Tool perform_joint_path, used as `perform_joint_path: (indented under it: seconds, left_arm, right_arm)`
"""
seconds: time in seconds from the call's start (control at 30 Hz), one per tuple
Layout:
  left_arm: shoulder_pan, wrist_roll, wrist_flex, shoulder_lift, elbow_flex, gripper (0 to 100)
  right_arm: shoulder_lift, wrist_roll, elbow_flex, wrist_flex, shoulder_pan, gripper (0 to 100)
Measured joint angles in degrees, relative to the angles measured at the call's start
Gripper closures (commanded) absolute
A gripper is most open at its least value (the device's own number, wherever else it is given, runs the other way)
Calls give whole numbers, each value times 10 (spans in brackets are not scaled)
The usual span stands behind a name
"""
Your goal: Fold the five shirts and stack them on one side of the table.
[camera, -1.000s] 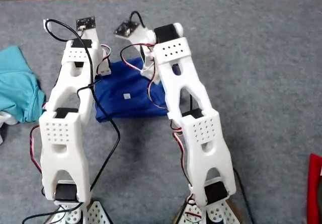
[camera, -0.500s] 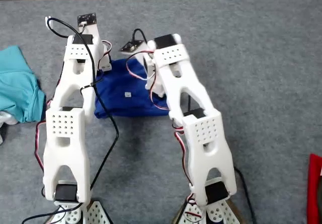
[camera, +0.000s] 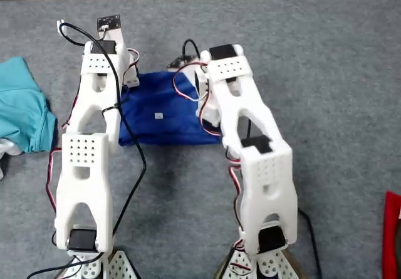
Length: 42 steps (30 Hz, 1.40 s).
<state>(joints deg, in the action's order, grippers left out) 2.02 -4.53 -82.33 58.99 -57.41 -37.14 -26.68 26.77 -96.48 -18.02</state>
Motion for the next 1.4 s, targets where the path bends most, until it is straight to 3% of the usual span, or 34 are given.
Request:
perform_joint_path:
  seconds: [0.2,0.47,0.97,1.23,1.4]
  left_arm:
    - [0,1,-28,4,-25,919]
    - [0,1,-30,4,-25,921]
    - [0,1,-36,4,-25,921]
    - [0,1,-37,4,-25,921]
    - [0,1,-37,4,-25,921]
  right_arm:
    - [113,0,-15,75,-34,994]
    - [65,0,-68,177,-91,994]
    - [43,-27,-149,96,-84,994]
    - [164,-40,-367,184,-50,994]
    - [282,-47,-390,193,-18,994]
